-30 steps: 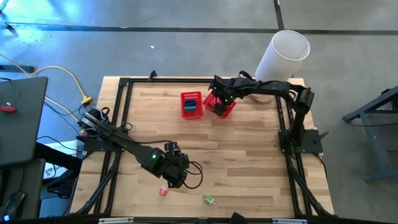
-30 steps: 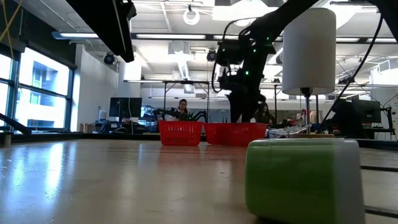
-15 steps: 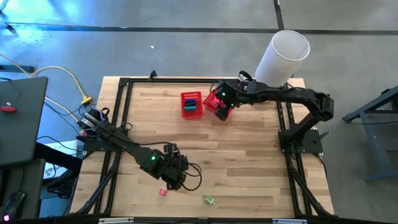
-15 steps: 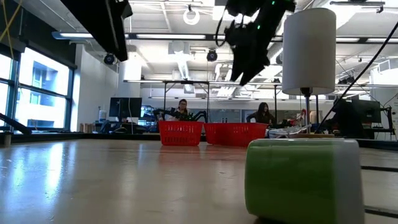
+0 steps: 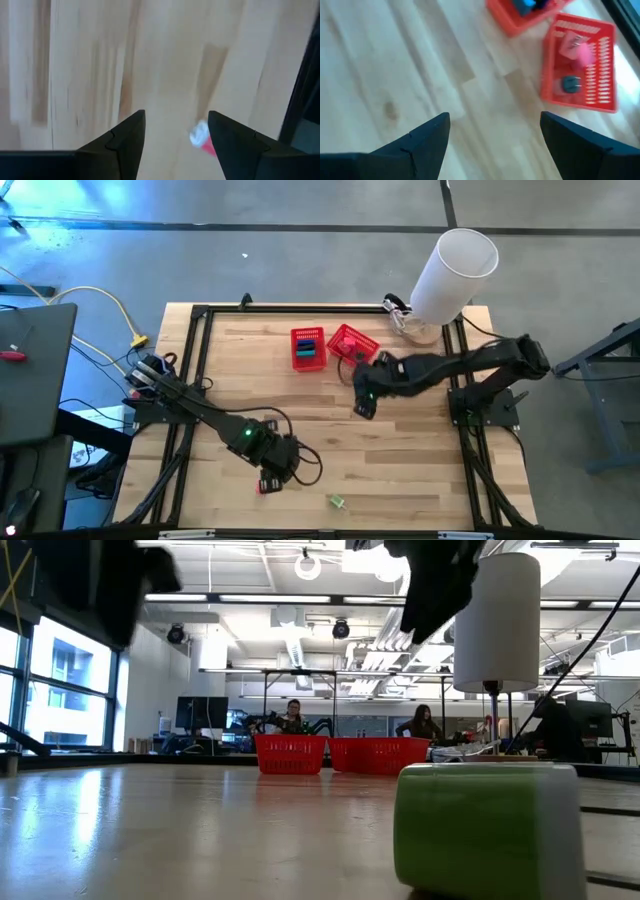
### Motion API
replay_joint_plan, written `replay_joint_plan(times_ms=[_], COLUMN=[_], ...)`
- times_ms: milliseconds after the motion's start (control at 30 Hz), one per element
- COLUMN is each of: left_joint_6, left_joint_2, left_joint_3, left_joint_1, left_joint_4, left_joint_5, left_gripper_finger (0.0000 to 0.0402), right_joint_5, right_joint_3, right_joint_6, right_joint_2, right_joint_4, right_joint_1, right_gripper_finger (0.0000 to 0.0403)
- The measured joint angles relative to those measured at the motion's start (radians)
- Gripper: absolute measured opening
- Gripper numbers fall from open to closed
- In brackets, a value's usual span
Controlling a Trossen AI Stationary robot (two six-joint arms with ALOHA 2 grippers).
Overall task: Pick & Place Office items
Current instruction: Put the pink and white charger adapter into the right red bin
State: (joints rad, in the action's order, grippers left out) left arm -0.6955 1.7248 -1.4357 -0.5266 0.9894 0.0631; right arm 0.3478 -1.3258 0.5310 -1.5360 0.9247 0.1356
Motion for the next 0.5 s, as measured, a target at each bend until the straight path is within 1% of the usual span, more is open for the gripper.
replay_joint_plan(times_ms=[67, 200, 333, 500], left_joint_6=[-0.065, -0.215, -0.398, -0.65], left_joint_2=[0.0, 0.007, 0.006, 0.021], left_joint_3=[0.0, 0.0, 0.0, -0.001], left_joint_1=[0.002, -0.037, -0.093, -0.16], left_joint_4=[0.054, 0.15, 0.145, 0.134], left_joint_5=[-0.039, -0.035, -0.024, 0.023], left_gripper_finger=[0.0207, 0.0207, 0.0207, 0.0207], right_joint_5=[0.026, 0.062, 0.101, 0.108], right_joint_3=[0.007, 0.015, 0.015, 0.015], right_joint_6=[0.041, 0.112, 0.153, 0.18], right_joint_2=[0.0, 0.0, 0.0, 0.0], right_joint_4=[-0.018, -0.043, -0.054, -0.072], right_joint_1=[0.058, 0.148, 0.206, 0.237], right_gripper_finger=[0.0299, 0.0299, 0.0299, 0.0299])
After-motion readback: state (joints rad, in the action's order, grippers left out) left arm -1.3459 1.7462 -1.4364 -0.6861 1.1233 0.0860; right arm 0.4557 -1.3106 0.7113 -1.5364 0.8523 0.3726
